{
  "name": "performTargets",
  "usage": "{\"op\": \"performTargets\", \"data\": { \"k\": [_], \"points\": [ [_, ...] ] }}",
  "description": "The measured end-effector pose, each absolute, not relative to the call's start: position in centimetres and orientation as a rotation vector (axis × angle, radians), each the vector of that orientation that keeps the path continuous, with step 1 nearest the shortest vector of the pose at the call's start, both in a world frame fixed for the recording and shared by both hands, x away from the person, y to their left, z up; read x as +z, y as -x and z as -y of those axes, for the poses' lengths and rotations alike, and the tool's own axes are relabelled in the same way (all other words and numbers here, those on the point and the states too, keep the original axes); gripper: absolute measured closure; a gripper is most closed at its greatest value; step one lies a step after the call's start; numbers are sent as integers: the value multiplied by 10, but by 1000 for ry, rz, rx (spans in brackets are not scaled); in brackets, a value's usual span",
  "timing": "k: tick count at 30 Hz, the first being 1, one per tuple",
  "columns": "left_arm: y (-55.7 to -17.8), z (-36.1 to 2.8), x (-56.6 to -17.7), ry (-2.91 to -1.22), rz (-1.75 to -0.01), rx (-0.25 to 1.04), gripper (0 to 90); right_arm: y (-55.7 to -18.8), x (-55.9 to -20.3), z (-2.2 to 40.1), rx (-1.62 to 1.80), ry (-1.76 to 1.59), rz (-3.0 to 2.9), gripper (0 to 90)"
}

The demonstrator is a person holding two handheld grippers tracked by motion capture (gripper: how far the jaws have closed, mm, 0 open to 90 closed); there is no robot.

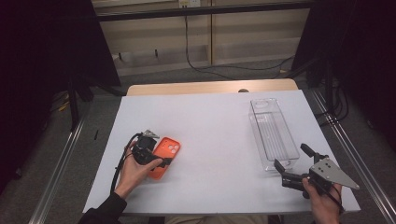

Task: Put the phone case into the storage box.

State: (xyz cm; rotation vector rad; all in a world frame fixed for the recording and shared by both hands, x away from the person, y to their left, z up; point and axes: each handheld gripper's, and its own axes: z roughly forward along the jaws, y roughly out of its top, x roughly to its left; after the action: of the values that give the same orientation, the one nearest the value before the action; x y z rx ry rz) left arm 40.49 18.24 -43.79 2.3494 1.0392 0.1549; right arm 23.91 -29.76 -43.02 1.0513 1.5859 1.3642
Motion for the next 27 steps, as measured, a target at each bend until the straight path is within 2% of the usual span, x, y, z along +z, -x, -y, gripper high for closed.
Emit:
{"op": "performTargets", "data": {
  "k": [12, 27],
  "points": [
    [-400, -171, -443, -2413, -1019, 244, 26, -239, -431, 297, 1361, -1047, -1591, 0],
    [-400, -169, -445, -2438, -1006, 240, 1, -240, -431, 297, 1364, -1043, -1593, 0]
  ]
}}
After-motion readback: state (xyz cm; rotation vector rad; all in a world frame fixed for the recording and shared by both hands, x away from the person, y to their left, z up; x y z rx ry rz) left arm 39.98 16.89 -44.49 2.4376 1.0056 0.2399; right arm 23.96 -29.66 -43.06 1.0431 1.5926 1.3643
